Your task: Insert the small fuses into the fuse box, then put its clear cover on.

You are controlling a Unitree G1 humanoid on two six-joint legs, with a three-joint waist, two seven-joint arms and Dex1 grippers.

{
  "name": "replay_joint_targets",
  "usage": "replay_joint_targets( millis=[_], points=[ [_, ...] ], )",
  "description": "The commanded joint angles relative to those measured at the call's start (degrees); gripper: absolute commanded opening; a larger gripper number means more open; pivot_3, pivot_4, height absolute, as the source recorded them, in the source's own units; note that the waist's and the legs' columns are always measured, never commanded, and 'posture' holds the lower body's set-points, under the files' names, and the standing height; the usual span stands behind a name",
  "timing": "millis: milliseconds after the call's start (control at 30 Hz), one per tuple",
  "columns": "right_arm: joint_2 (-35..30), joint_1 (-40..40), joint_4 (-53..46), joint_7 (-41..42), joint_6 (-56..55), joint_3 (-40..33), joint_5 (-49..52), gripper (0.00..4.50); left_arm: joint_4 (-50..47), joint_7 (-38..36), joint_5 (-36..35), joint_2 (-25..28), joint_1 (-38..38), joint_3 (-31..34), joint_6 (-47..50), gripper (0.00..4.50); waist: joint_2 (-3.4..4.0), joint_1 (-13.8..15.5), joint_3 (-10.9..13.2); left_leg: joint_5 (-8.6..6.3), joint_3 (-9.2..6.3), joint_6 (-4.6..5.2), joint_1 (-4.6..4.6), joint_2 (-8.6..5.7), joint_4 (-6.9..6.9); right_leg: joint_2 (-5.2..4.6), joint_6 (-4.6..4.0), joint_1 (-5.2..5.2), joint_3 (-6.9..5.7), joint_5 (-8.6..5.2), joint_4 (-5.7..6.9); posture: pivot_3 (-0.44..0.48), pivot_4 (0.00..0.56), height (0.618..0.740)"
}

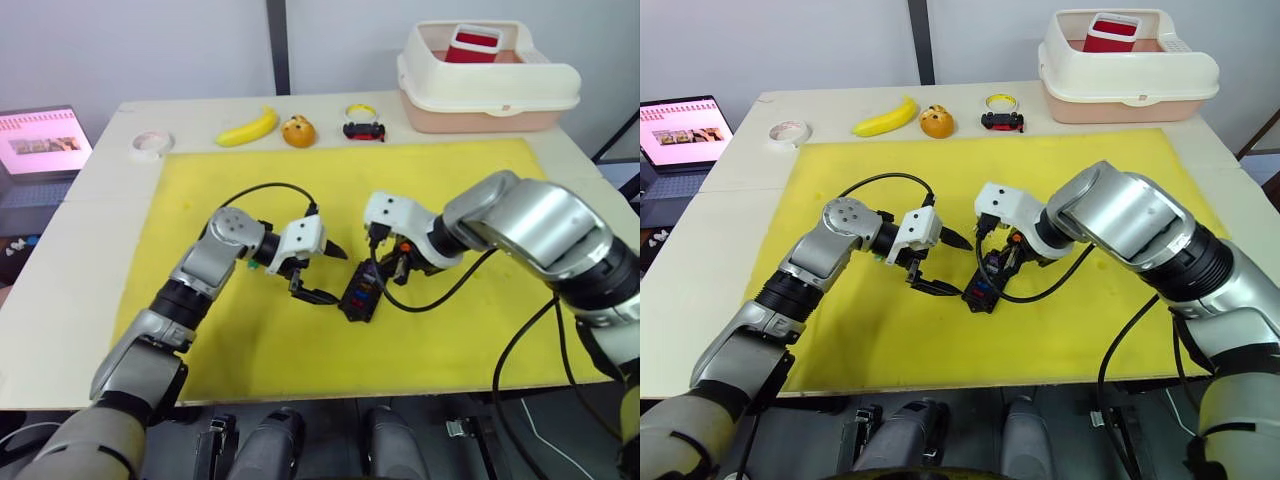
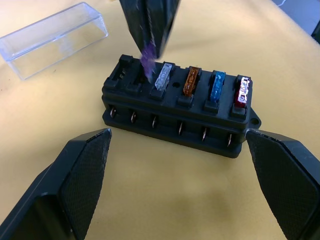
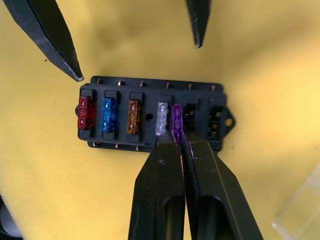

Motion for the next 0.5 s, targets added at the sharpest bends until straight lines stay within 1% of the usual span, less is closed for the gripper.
replay_joint_targets(
  millis=[33, 500],
  points=[
    [-0.84, -0.33, -0.60, -0.64, -1.59, -0.85, -0.50, 0.00, -1.87, -0.15, -0.38, -0.05, -0.11, 1.04, -0.36, 4.48, 0.00, -0.02, 0.00, 0.00, 0.00, 0.00, 0.00, 0.00, 0.00, 0.00, 0.00, 0.00, 0.00, 0.00, 0.00, 0.000, 0.150, 0.740],
    [-1.01, -1.58, -0.27, -0.57, -1.74, -1.83, 0.07, 0.00, -3.09, -0.75, -0.69, -0.07, 0.03, 0.97, 0.84, 4.48, 0.00, 0.00, 0.00, 0.00, 0.00, 0.00, 0.00, 0.00, 0.00, 0.00, 0.00, 0.00, 0.00, 0.00, 0.00, 0.000, 0.150, 0.740]
  ],
)
